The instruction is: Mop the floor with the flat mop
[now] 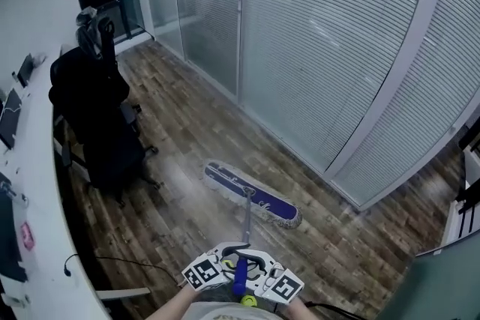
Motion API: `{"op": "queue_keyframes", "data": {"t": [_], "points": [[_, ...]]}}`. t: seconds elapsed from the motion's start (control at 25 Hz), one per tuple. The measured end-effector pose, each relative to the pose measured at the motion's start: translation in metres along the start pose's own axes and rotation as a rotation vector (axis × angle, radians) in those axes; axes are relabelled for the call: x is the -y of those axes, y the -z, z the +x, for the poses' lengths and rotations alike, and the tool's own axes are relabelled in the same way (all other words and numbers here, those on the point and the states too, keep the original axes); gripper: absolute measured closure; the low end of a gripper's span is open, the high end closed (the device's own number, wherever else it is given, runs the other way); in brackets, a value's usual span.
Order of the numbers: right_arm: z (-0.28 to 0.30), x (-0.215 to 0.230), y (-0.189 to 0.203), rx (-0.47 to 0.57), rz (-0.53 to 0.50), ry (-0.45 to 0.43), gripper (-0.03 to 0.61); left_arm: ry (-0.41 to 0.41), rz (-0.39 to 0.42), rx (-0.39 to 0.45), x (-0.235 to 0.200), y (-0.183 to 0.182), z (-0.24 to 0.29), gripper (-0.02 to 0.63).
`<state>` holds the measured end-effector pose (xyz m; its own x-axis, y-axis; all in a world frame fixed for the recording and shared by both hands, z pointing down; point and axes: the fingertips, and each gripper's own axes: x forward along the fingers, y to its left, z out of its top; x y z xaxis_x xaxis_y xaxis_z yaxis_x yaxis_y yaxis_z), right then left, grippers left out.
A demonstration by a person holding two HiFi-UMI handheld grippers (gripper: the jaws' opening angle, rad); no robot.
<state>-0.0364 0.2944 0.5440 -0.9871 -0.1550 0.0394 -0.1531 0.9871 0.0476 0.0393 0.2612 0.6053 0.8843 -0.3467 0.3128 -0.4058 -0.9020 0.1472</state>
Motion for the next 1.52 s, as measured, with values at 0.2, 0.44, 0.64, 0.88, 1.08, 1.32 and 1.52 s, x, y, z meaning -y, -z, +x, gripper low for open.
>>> {"op": "queue_keyframes", "data": {"t": [0.2, 0.44, 0.64, 0.88, 1.08, 1.32, 1.52], "points": [[-0.059, -0.065, 0.005, -0.011, 0.008, -0.038, 0.354, -0.046, 0.019, -0.020, 0.080, 0.010, 0.016, 0.393], [-0.092, -0.104, -0.004, 0.126, 0.080, 0.001, 0.354, -0.040, 0.039, -0.057, 0.135, 0.025, 0.027, 0.388], [-0.105, -0.109, 0.004, 0.103, 0.076, -0.022, 0.354, -0.051, 0.046, -0.058, 0.142, 0.025, 0.036, 0.388], [-0.105, -0.103, 0.021, 0.069, 0.055, -0.069, 0.341, -0.036, 0.081, -0.071, 0.135, 0.033, 0.043, 0.394], [-0.083, -0.078, 0.028, 0.055, 0.056, -0.078, 0.341, -0.038, 0.087, -0.051, 0.100, 0.035, 0.040, 0.396], [-0.042, -0.002, 0.040, 0.006, 0.024, -0.103, 0.337, -0.050, 0.080, -0.021, 0.012, 0.023, 0.046, 0.396], [0.006, 0.085, 0.030, 0.067, 0.078, -0.068, 0.334, -0.035, 0.075, -0.019, -0.081, 0.004, 0.047, 0.396]]}}
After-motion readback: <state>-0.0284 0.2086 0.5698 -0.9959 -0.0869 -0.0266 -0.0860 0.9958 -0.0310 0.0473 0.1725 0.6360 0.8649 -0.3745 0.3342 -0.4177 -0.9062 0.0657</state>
